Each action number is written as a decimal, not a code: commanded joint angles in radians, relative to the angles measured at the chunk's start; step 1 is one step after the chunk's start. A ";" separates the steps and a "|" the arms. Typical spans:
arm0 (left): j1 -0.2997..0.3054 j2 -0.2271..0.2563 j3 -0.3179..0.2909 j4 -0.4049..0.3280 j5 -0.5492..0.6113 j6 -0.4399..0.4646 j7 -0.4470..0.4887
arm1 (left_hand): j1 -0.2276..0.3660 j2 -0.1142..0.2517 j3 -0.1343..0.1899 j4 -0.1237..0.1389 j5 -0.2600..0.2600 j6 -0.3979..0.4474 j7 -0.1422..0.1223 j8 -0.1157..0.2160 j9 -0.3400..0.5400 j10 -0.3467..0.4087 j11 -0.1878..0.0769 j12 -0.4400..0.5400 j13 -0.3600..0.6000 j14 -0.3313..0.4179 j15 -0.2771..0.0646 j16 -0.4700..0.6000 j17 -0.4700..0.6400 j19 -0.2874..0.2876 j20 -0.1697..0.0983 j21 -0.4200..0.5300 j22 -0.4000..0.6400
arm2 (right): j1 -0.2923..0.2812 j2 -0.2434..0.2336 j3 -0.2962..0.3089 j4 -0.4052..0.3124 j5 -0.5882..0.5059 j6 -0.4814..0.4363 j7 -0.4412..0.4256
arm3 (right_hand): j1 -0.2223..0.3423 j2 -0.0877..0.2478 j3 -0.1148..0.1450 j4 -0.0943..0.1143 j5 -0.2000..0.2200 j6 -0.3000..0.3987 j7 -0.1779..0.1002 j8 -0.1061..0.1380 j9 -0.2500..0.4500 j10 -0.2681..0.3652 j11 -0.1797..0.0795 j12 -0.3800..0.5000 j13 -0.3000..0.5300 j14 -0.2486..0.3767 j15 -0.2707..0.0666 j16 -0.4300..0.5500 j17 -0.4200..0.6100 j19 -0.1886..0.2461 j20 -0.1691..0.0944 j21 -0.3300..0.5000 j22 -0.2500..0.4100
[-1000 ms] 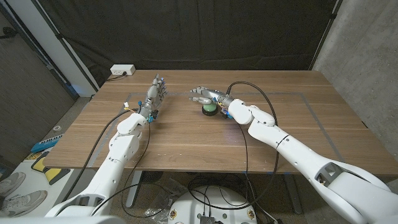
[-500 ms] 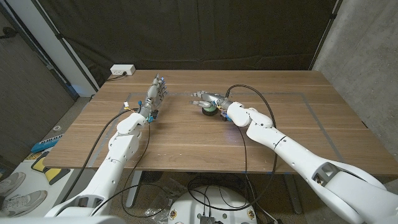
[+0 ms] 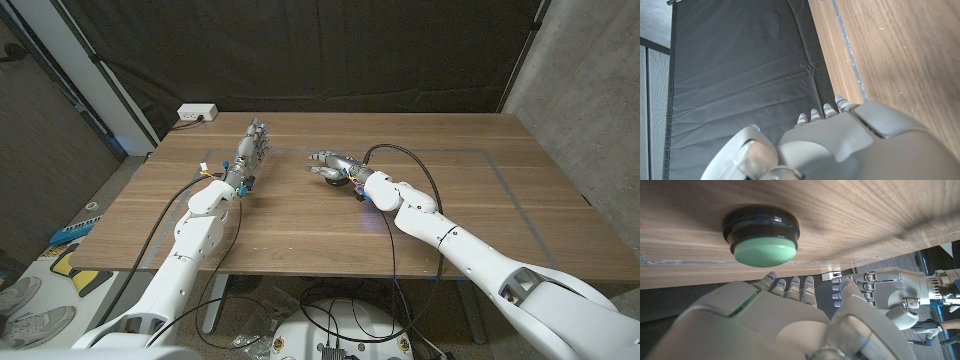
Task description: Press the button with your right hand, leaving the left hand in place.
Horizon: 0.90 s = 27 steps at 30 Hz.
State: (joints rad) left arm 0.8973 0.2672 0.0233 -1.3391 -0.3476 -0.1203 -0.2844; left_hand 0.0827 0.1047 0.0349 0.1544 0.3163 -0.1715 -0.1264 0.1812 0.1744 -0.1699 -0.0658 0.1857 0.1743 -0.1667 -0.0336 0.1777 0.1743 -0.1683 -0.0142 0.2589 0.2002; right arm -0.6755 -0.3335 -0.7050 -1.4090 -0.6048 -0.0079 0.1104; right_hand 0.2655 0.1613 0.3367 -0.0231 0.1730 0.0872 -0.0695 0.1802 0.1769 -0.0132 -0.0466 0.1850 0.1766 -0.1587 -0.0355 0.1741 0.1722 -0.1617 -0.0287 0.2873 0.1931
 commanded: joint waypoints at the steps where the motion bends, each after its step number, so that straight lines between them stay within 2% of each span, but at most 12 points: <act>1: 0.000 0.002 0.000 -0.002 -0.001 0.002 0.000 | 0.006 0.025 -0.007 0.001 0.004 -0.149 -0.002 0.004 0.003 -0.164 -0.004 0.008 0.004 -0.152 -0.021 0.003 0.002 -0.014 0.006 -0.001 0.000 | -0.020 0.016 0.001 0.033 -0.005 -0.029 -0.058 | -0.007 0.001 0.002 0.005 0.003 -0.002 0.001 0.003 0.003 -0.007 -0.003 0.005 0.003 -0.019 -0.014 -0.002 0.000 -0.022 -0.002 -0.008 0.002; 16: -0.006 0.004 -0.001 0.006 0.000 0.000 -0.003 | 0.006 0.025 -0.008 0.001 0.006 -0.149 -0.002 0.004 0.003 -0.164 -0.004 0.008 0.004 -0.152 -0.021 0.003 0.002 -0.015 0.006 -0.003 0.000 | -0.022 0.037 -0.006 0.080 0.011 -0.057 -0.082 | -0.008 0.006 0.004 0.009 0.004 0.005 0.009 0.006 0.003 -0.007 0.002 0.008 0.003 -0.025 -0.021 0.000 0.000 -0.029 -0.009 -0.012 0.002; 20: -0.009 0.004 0.000 0.009 0.000 0.001 -0.005 | 0.006 0.026 -0.008 0.001 0.006 -0.149 -0.001 0.004 0.003 -0.165 -0.004 0.008 0.004 -0.153 -0.021 0.003 0.002 -0.015 0.007 -0.003 0.000 | -0.020 0.039 -0.012 0.094 0.019 -0.047 -0.080 | -0.009 0.017 0.009 0.016 0.005 0.002 0.005 0.005 0.003 -0.023 -0.003 0.004 0.003 -0.041 -0.031 -0.003 0.001 -0.041 -0.023 -0.018 0.003; 23: -0.010 0.003 0.000 0.010 -0.001 0.004 -0.004 | 0.006 0.026 -0.008 0.001 0.007 -0.151 -0.002 0.003 0.003 -0.166 -0.003 0.008 0.004 -0.153 -0.021 0.003 0.002 -0.015 0.007 -0.003 0.000 | -0.018 0.040 -0.021 0.101 0.012 -0.046 -0.082 | -0.012 0.029 0.018 0.030 0.006 -0.016 -0.002 0.000 0.004 -0.048 -0.011 -0.002 0.003 -0.056 -0.040 -0.002 0.002 -0.062 -0.036 -0.028 0.004; 25: -0.012 0.004 0.001 0.012 0.001 0.004 -0.005 | 0.006 0.026 -0.008 0.001 0.007 -0.151 -0.002 0.003 0.003 -0.165 -0.003 0.008 0.004 -0.153 -0.021 0.003 0.002 -0.015 0.006 -0.003 0.000 | -0.017 0.041 -0.027 0.101 0.005 -0.058 -0.076 | -0.019 0.033 0.029 0.054 0.007 -0.060 -0.010 -0.007 0.004 -0.103 -0.023 -0.010 0.003 -0.088 -0.047 -0.002 0.004 -0.095 -0.049 -0.042 0.005; 26: -0.013 0.003 0.002 0.013 0.001 0.004 -0.005 | 0.006 0.026 -0.008 0.001 0.007 -0.152 -0.002 0.003 0.003 -0.165 -0.003 0.008 0.004 -0.154 -0.021 0.003 0.002 -0.015 0.007 -0.003 0.000 | -0.016 0.042 -0.030 0.097 0.002 -0.072 -0.066 | -0.026 0.034 0.040 0.077 0.008 -0.099 -0.014 -0.008 0.004 -0.140 -0.025 -0.009 0.003 -0.122 -0.049 -0.002 0.005 -0.137 -0.059 -0.059 0.006; 27: -0.013 0.002 0.001 0.014 0.001 0.003 -0.005 | 0.006 0.026 -0.008 0.001 0.007 -0.152 -0.002 0.003 0.003 -0.165 -0.004 0.008 0.004 -0.153 -0.021 0.003 0.002 -0.015 0.006 -0.003 0.000 | -0.013 0.043 -0.034 0.095 -0.003 -0.086 -0.054 | -0.028 0.034 0.044 0.085 0.009 -0.114 -0.017 -0.008 0.005 -0.162 -0.029 -0.012 0.003 -0.135 -0.049 -0.001 0.005 -0.149 -0.062 -0.063 0.006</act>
State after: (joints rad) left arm 0.8909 0.2703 0.0232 -1.3338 -0.3477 -0.1189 -0.2869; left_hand 0.0903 0.0971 0.0349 0.1544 0.3163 -0.1715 -0.1264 0.1812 0.1744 -0.1699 -0.0658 0.1857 0.1743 -0.1667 -0.0336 0.1777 0.1743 -0.1683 -0.0142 0.2590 0.2002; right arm -0.6951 -0.2984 -0.7143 -1.3278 -0.5943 -0.0529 0.0294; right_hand 0.2514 0.1622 0.3672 0.0357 0.1730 0.0189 -0.0757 0.1755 0.1795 -0.1179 -0.0666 0.1806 0.1767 -0.1715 -0.0335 0.1741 0.1745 -0.1670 -0.0341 0.2391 0.1930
